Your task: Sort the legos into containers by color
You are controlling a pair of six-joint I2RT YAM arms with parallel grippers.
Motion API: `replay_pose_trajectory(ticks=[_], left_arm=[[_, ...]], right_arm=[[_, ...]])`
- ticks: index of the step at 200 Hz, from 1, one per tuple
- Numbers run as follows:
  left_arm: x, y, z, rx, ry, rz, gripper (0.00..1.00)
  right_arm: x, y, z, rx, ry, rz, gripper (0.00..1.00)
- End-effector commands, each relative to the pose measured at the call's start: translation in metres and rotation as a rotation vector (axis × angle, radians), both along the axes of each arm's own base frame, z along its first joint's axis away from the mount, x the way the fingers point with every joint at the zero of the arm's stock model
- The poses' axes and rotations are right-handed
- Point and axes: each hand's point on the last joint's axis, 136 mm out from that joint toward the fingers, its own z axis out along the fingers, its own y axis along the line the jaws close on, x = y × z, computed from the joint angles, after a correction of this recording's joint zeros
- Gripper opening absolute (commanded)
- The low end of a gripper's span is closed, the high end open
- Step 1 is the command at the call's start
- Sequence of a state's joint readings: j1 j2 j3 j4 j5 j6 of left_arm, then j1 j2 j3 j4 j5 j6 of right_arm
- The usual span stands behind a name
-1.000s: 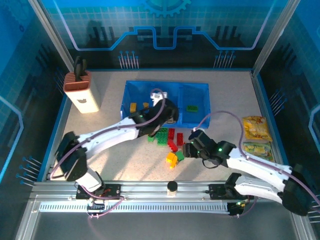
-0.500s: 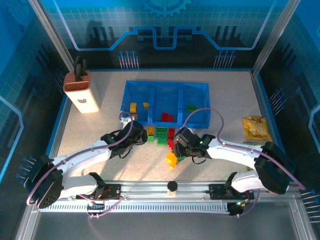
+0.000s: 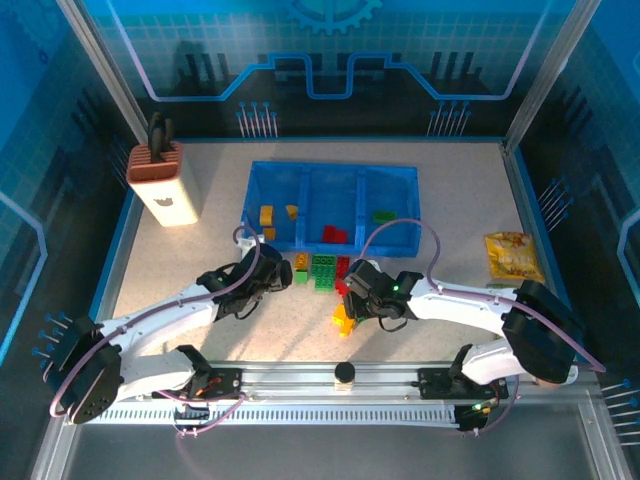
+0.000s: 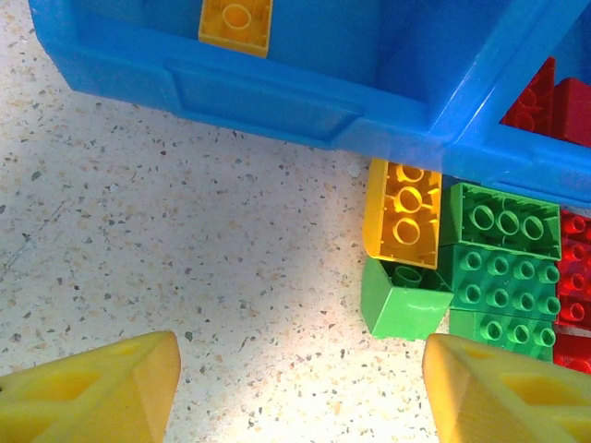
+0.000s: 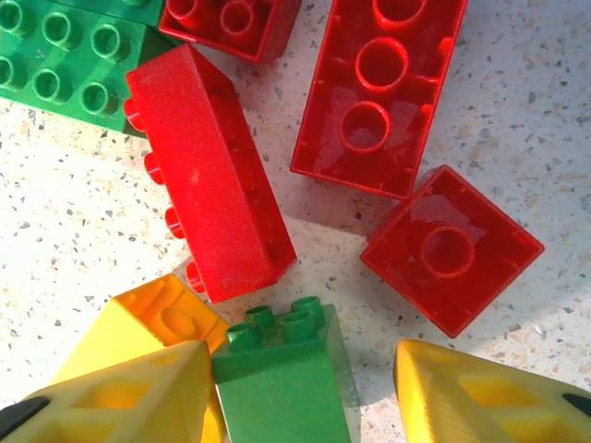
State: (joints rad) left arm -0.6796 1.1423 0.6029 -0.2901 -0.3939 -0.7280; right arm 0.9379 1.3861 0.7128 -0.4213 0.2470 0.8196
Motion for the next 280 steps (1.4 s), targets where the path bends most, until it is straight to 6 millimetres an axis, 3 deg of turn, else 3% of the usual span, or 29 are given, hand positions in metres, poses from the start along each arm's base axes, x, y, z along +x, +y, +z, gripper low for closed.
replay_pose_trajectory(ticks=[1, 47, 101, 149, 177, 197, 214, 235, 257, 280], left_arm=[[-0.001, 0.003, 0.001, -0.019, -0.007, 0.011, 0.71], [0.001, 0.004, 0.005, -0.027, -0.02, 0.015, 0.7], [0.005, -0.001, 0.006, -0.028, -0.022, 0.001, 0.71], [0.007, -0.004, 0.009, -0.032, -0.027, -0.003, 0.71], [0.008, -0.004, 0.007, -0.03, -0.022, -0.002, 0.71], [0.007, -0.003, 0.005, -0.024, -0.019, -0.002, 0.71], [0.006, 0.0, 0.004, -0.01, -0.019, 0.002, 0.7], [0.006, 0.004, 0.004, 0.004, -0.025, 0.008, 0.71], [0.004, 0.005, 0.003, 0.002, -0.027, 0.004, 0.71], [0.002, 0.0, -0.001, -0.019, -0.014, -0.016, 0.7]], right_arm=[[-0.011, -0.019, -0.013, -0.08, 0.034, -0.034, 0.55], [-0.021, -0.034, -0.011, -0.109, 0.04, -0.043, 0.54], [-0.028, -0.029, -0.001, -0.031, -0.002, -0.013, 0.63], [-0.032, -0.029, -0.014, -0.041, 0.021, 0.009, 0.64], [-0.033, -0.026, -0.024, -0.044, 0.042, 0.007, 0.62], [-0.031, -0.023, -0.024, -0.033, 0.035, 0.004, 0.54], [-0.029, -0.015, -0.016, -0.003, 0.019, 0.029, 0.41], [-0.025, -0.016, 0.0, -0.002, -0.017, 0.037, 0.32], [-0.012, -0.027, 0.028, -0.026, -0.094, 0.024, 0.31], [0.017, -0.049, 0.058, -0.003, -0.145, -0.056, 0.31]])
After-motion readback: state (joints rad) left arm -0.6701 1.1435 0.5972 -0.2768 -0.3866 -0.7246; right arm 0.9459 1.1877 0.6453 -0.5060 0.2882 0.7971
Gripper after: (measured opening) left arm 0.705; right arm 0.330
